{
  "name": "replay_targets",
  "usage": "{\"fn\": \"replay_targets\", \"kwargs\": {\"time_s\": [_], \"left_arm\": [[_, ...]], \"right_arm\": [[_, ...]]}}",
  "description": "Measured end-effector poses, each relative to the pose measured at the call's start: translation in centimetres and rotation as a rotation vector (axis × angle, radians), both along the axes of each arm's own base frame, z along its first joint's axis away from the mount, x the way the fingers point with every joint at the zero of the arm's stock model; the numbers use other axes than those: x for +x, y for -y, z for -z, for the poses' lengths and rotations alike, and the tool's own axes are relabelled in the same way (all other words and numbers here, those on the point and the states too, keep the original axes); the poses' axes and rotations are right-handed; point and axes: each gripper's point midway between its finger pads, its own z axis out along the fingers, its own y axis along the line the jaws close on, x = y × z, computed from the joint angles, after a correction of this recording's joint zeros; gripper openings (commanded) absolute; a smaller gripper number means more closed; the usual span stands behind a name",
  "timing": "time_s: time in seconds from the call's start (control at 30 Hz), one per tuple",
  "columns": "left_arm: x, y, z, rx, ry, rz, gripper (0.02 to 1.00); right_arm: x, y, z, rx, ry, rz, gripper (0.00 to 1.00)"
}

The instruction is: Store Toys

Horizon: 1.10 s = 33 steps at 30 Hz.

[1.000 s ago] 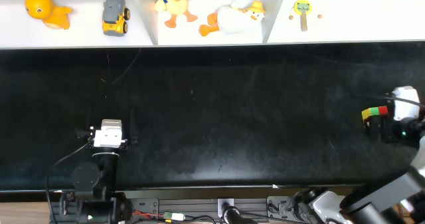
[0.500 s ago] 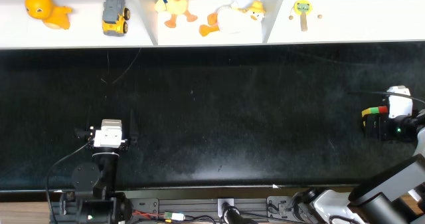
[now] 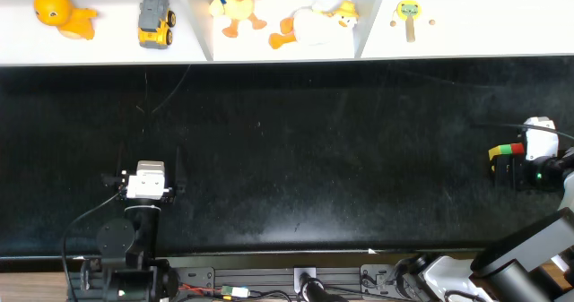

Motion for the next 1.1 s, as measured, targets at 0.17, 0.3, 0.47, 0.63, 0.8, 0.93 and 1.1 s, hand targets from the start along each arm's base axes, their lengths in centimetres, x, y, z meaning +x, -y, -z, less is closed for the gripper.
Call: {"fn": "replay_targets", "kwargs": {"time_s": [0.17,0.3,0.47,0.63,0.8,0.93,1.1], "left_arm": [[0.0,0.0,0.0,0.000,0.000,0.000,0.998],[0.0,0.0,0.0,0.000,0.000,0.000,0.998],[0.0,0.0,0.0,0.000,0.000,0.000,0.998],[0.0,0.0,0.0,0.000,0.000,0.000,0.998],[0.0,0.0,0.0,0.000,0.000,0.000,0.998],[0.0,0.0,0.0,0.000,0.000,0.000,0.998],[0.0,0.0,0.0,0.000,0.000,0.000,0.996]], "right_arm": [[0.2,0.5,0.4,-0.028,0.013,0.006,1.000],[-0.1,0.2,1.2,-0.022,0.006,0.009,0.998],[-0.1,0.3,1.5,-0.033,0.010,0.011,1.000],[0.2,0.6,1.5,-0.043,0.026,0.011,1.000],[0.7,0.3,1.3,-0.028,0.051,0.009,1.000],[0.9,0.1,1.2,-0.010,0.068,0.013,0.998],[1.0,-0.1,1.2,0.001,0.075,0.014,0.998]]}}
